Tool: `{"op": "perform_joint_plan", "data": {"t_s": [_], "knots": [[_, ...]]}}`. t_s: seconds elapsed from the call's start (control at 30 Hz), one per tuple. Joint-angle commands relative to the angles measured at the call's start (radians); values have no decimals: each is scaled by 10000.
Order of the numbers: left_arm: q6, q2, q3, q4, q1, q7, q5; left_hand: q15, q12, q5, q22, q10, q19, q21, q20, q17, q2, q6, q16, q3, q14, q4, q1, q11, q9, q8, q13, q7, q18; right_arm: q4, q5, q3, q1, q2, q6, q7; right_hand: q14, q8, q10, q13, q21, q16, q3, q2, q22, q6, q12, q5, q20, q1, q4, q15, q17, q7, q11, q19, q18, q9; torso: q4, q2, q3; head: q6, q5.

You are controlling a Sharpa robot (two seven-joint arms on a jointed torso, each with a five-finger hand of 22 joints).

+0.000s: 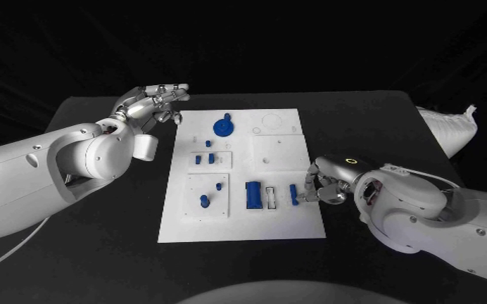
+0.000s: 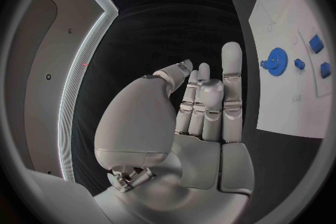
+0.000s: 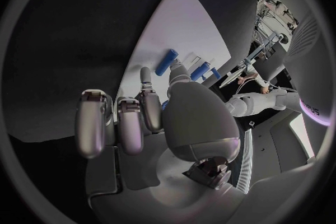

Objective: Assemble the parts on the task board

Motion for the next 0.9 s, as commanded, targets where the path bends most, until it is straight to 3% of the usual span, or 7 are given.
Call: {"op": "perform_joint_plan", "data": {"t_s": [0.03, 0.2, 0.33, 0.53, 0.7, 0.9], "knots": [[220, -5, 5, 24, 5, 32, -53, -4, 48, 42, -5, -71, -67, -28, 24, -8, 99, -69, -24, -2, -57, -38, 10, 14, 3, 58, 9, -27, 141, -28, -876, -1, -22, 82, 267, -150, 957, 53, -8, 814, 23, 15, 44, 31, 3, 57, 56, -48, -36, -17, 29, -71, 2144, -13, -61, 70, -150, 17, 0, -5, -2, -5, -19], [235, 0, 5, 17, 5, 21, -53, -3, 64, 40, -9, -78, -70, -34, 25, -18, 97, -73, -26, -7, -60, -35, 0, 15, 3, 61, 12, -26, 141, -145, -1221, 0, -91, 440, 205, -203, 956, 67, -5, 817, 25, 10, 40, 18, 9, 86, 58, -76, -42, -15, 38, -79, 2138, -22, -68, 71, -151, 35, -19, 1, 3, -8, -31], [258, 20, 5, 12, 5, 4, -54, -3, 64, 40, -9, -78, -70, -34, 25, -18, 97, -73, -26, -7, -60, -35, 0, 15, 3, 61, 12, -26, 141, -230, -1316, 0, -197, 702, 181, -227, 954, 77, -1, 820, 23, 6, 29, 11, 7, 107, 59, -122, -50, -46, 76, -87, 2131, -29, -75, 70, -151, 54, 35, 2, 6, -29, -27], [259, -6, 5, 8, 5, -14, -54, -3, 64, 40, -9, -78, -70, -34, 25, -18, 97, -73, -26, -7, -60, -35, 0, 15, 3, 61, 12, -26, 141, -271, -1353, 1, -253, 808, 128, -238, 953, 78, -2, 819, 21, 2, 27, 12, 4, 109, 57, -129, -51, -53, 84, -88, 2126, -30, -76, 69, -150, 57, 31, 8, -5, -38, -4], [261, -19, 5, 6, 5, -25, -58, -3, 64, 40, -9, -78, -70, -34, 25, -18, 97, -73, -26, -7, -60, -35, 0, 15, 3, 61, 12, -26, 141, -233, -1338, 1, -268, 833, 22, -225, 955, 80, 3, 826, 24, 6, 25, 15, 11, 113, 67, -137, -52, -64, 97, -89, 2132, -32, -78, 71, -151, 61, 21, 8, 14, -48, 15], [270, -18, 5, -2, 5, -30, -65, -3, 64, 40, -9, -78, -70, -34, 25, -18, 97, -73, -26, -7, -60, -35, 0, 15, 3, 61, 12, -26, 141, -185, -1281, 2, -271, 840, -134, -207, 955, 81, 5, 828, 19, 8, 23, 15, 3, 116, 69, -141, -53, -72, 105, -90, 2135, -33, -79, 69, -150, 64, 29, 0, 10, -43, 13]]}}
